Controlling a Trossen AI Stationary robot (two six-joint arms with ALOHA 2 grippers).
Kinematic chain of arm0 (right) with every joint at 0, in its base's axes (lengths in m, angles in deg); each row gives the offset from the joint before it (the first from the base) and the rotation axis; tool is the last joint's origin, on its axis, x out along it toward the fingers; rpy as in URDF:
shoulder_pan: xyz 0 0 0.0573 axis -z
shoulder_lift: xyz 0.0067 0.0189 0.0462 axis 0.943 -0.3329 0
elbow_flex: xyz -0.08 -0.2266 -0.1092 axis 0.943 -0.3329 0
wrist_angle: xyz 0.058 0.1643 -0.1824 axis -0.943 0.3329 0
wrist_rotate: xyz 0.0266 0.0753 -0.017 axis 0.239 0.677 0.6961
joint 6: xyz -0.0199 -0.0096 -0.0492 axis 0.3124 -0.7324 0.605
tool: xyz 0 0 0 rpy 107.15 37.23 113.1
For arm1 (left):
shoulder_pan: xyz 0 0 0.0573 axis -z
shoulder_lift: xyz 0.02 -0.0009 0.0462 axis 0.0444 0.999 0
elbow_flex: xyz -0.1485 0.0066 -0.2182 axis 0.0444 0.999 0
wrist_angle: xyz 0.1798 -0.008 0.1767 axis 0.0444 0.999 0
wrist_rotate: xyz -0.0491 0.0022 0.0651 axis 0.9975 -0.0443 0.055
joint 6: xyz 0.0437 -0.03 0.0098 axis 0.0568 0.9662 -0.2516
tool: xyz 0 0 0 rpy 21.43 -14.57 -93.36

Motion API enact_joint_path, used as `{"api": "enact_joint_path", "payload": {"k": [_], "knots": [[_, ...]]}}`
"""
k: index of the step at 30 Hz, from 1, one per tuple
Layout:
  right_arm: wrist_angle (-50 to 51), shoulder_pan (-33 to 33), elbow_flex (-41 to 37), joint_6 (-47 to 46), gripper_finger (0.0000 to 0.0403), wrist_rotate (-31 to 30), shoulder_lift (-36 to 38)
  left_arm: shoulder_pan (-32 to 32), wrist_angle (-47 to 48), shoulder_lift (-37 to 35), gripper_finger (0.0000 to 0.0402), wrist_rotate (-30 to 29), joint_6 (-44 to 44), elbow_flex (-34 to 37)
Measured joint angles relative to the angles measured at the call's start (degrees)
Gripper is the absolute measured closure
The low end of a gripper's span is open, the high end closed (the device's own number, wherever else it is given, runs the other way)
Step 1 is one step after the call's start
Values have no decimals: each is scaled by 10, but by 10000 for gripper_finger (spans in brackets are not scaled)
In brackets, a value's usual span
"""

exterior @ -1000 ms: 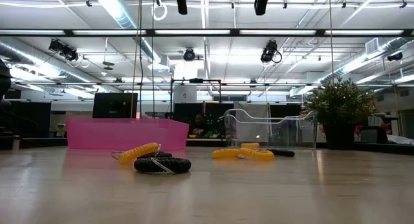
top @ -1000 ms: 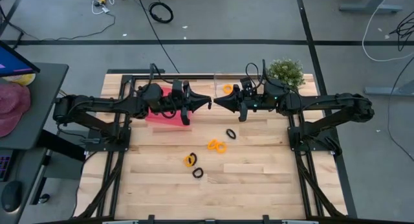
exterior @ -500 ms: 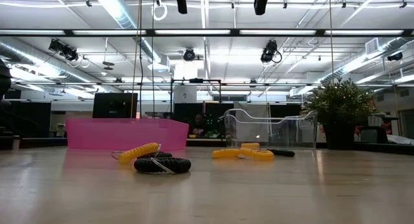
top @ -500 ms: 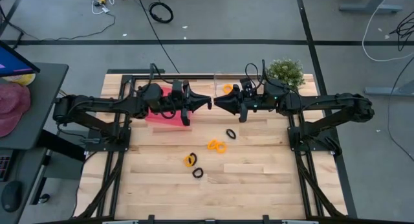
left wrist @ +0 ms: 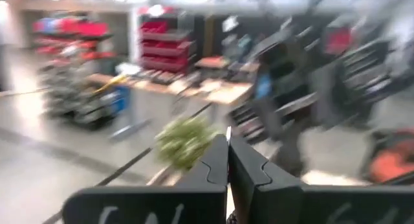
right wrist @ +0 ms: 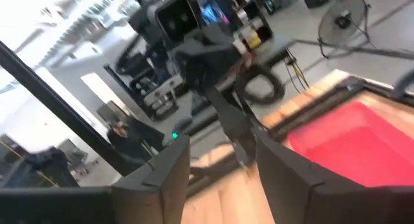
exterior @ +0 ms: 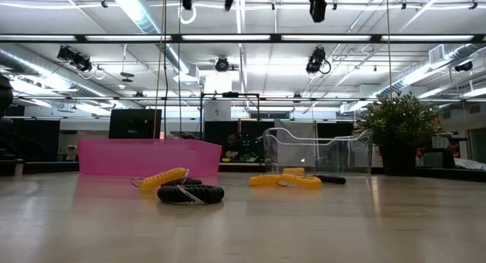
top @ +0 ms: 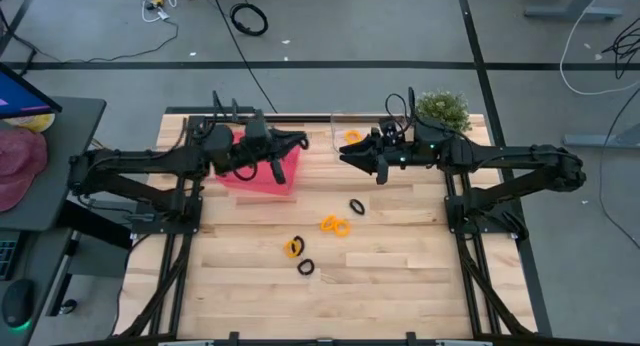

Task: Sort spring keychains
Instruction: Put the black spring keychain into the pink bin

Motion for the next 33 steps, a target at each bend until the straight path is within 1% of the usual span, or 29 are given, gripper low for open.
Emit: {"api": "enact_joint_path", "payload": {"k": [2, 4, 7, 10, 12, 14, 18, 26, 31, 33], "knots": [[23, 0, 0, 0, 233, 0, 0, -4, 52, -22, 401, -41, -10, 0], [41, 0, 0, 0, 241, -1, 0, -15, 125, -47, 401, -68, -4, 0], [73, 0, 0, 6, 253, -17, 0, -39, 217, -73, 401, -95, 38, 0], [85, 0, 0, 24, 264, -20, 0, -67, 296, -90, 401, -112, 103, 0], [87, 0, 0, 47, 271, -24, -1, -88, 341, -95, 401, -115, 136, 0], [89, 0, 0, 66, 277, -39, -4, -108, 375, -96, 402, -115, 168, 0], [89, 1, 0, 94, 287, -57, -6, -146, 440, -95, 401, -115, 212, 0], [94, 1, 0, 145, 291, -59, -7, -217, 572, -95, 401, -117, 298, 0], [103, 2, 0, 172, 291, -59, -7, -254, 617, -77, 401, -104, 340, 0], [110, 2, 0, 185, 291, -59, -7, -266, 619, -64, 401, -95, 351, 0]]}}
